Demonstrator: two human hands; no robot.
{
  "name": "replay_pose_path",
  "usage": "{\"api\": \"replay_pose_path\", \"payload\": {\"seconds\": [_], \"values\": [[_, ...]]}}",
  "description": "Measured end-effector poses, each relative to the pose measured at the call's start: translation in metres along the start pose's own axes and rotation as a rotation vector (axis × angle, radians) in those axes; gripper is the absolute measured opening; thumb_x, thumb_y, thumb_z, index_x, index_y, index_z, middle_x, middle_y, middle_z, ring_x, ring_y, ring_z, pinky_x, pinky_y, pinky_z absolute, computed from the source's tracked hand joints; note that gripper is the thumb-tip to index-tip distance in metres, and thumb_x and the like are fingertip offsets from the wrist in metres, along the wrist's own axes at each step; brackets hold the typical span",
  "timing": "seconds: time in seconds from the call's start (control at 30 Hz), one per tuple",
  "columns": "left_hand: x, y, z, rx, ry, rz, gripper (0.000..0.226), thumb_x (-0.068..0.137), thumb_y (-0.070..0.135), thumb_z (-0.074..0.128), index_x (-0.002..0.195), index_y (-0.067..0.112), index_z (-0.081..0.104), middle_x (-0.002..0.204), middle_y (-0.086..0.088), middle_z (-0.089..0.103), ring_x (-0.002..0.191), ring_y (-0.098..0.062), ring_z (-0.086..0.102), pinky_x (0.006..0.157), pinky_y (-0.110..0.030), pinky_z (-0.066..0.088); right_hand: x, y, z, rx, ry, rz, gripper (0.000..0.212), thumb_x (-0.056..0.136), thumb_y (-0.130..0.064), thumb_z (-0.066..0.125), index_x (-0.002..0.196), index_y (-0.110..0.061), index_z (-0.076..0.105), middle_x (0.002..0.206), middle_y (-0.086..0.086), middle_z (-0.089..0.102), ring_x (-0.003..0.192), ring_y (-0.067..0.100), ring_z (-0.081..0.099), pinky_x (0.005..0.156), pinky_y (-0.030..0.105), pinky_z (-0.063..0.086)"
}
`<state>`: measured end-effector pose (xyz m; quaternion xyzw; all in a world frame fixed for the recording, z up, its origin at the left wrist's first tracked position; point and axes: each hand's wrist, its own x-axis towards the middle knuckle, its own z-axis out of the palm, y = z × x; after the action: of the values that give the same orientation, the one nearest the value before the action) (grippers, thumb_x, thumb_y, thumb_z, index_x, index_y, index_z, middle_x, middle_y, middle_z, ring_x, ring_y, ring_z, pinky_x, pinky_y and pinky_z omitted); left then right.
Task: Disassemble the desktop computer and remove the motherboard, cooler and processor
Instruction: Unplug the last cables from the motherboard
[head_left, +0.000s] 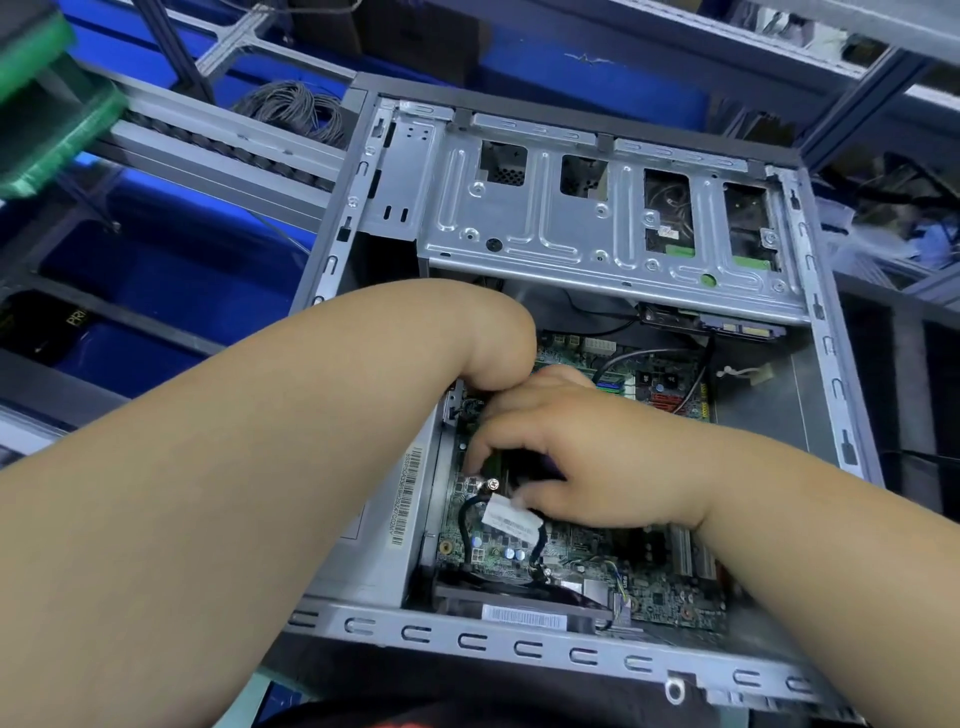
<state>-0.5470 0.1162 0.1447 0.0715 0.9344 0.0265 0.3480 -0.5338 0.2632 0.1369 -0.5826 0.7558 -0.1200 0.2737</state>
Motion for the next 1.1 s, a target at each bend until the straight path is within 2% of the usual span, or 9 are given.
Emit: {"api": "replay_pose_path", "payload": {"seconds": [0.1, 0.2, 0.37, 0.43, 0.53, 0.67, 0.77, 0.9, 1.1], "values": [[0.001, 0.000, 0.002, -0.044, 0.000, -0.019, 0.032, 0.094, 0.010, 0.042, 0.117, 0.013, 0.064, 0.116, -0.005, 0.064, 0.083, -0.015, 0.048, 0.049, -0.007, 0.037, -0.007, 0.003, 0.008, -0.279, -0.093, 0.067, 0.076, 0.073, -0.053, 0.071, 0.141, -0.032, 0.043, 0.142, -0.004, 0.035, 0.136, 0.019, 0.022, 0.117, 0.040, 0.008], [-0.001, -0.006, 0.007, -0.168, 0.102, -0.063, 0.032, 0.096, 0.020, 0.043, 0.120, 0.015, 0.063, 0.120, -0.005, 0.063, 0.087, -0.016, 0.048, 0.076, -0.026, 0.040, -0.011, 0.001, 0.014, -0.339, -0.101, 0.109, 0.090, 0.068, -0.055, 0.072, 0.146, -0.032, 0.032, 0.144, 0.002, 0.025, 0.132, 0.025, 0.021, 0.114, 0.044, 0.013], [-0.002, -0.001, -0.001, 0.055, -0.048, -0.010, 0.034, 0.095, 0.007, 0.038, 0.122, 0.010, 0.060, 0.110, -0.006, 0.060, 0.075, -0.015, 0.048, 0.057, -0.021, 0.035, -0.015, -0.002, 0.017, -0.370, -0.043, 0.286, 0.116, 0.057, -0.042, 0.081, 0.147, -0.025, 0.010, 0.139, 0.010, 0.015, 0.106, 0.027, 0.043, 0.087, 0.032, 0.040], [0.001, -0.002, -0.002, 0.178, -0.086, 0.048, 0.039, 0.095, 0.004, 0.036, 0.125, 0.009, 0.059, 0.123, -0.006, 0.058, 0.089, -0.019, 0.050, 0.071, -0.022, 0.038, -0.017, -0.006, 0.019, -0.399, -0.012, 0.340, 0.112, 0.057, -0.044, 0.082, 0.142, -0.019, 0.014, 0.133, 0.011, 0.022, 0.100, 0.026, 0.046, 0.075, 0.029, 0.040], [0.005, -0.006, -0.001, 0.314, -0.103, 0.090, 0.043, 0.095, 0.001, 0.036, 0.132, 0.007, 0.056, 0.139, -0.009, 0.051, 0.094, -0.017, 0.037, 0.084, -0.027, 0.036, -0.016, -0.008, 0.021, -0.448, -0.023, 0.378, 0.089, 0.064, -0.051, 0.074, 0.132, -0.013, 0.031, 0.122, 0.006, 0.042, 0.104, 0.025, 0.046, 0.088, 0.035, 0.044], [0.002, -0.013, -0.003, 0.445, -0.122, 0.060, 0.034, 0.096, 0.002, 0.037, 0.122, 0.004, 0.060, 0.106, -0.010, 0.056, 0.089, -0.020, 0.041, 0.081, -0.030, 0.042, -0.015, -0.009, 0.018, -0.400, 0.004, 0.387, 0.072, 0.062, -0.043, 0.070, 0.121, -0.017, 0.038, 0.115, 0.002, 0.048, 0.101, 0.023, 0.045, 0.088, 0.035, 0.040], [-0.001, -0.013, -0.006, 0.419, -0.131, 0.015, 0.017, 0.095, 0.000, 0.037, 0.089, 0.004, 0.052, 0.072, -0.003, 0.040, 0.084, -0.023, 0.043, 0.075, -0.029, 0.038, -0.015, -0.010, 0.017, -0.361, 0.016, 0.393, 0.070, 0.059, -0.040, 0.069, 0.119, -0.018, 0.038, 0.114, 0.001, 0.046, 0.099, 0.022, 0.041, 0.085, 0.034, 0.039], [-0.003, -0.012, -0.006, 0.398, -0.102, -0.019, 0.034, 0.094, -0.002, 0.036, 0.062, 0.009, 0.038, 0.067, -0.002, 0.035, 0.080, -0.024, 0.043, 0.072, -0.029, 0.037, -0.017, -0.009, 0.017, -0.354, 0.051, 0.382, 0.068, 0.057, -0.037, 0.070, 0.113, -0.017, 0.038, 0.110, 0.001, 0.043, 0.089, 0.017, 0.028, 0.080, 0.032, 0.034], [-0.001, -0.013, -0.006, 0.232, -0.083, -0.145, 0.033, 0.092, 0.000, 0.038, 0.061, 0.012, 0.041, 0.067, -0.001, 0.040, 0.056, -0.012, 0.035, 0.059, -0.026, 0.037, -0.014, -0.012, 0.018, -0.323, 0.145, 0.378, 0.056, 0.053, -0.027, 0.069, 0.100, -0.016, 0.040, 0.101, 0.002, 0.043, 0.084, 0.018, 0.028, 0.068, 0.033, 0.035]]}}
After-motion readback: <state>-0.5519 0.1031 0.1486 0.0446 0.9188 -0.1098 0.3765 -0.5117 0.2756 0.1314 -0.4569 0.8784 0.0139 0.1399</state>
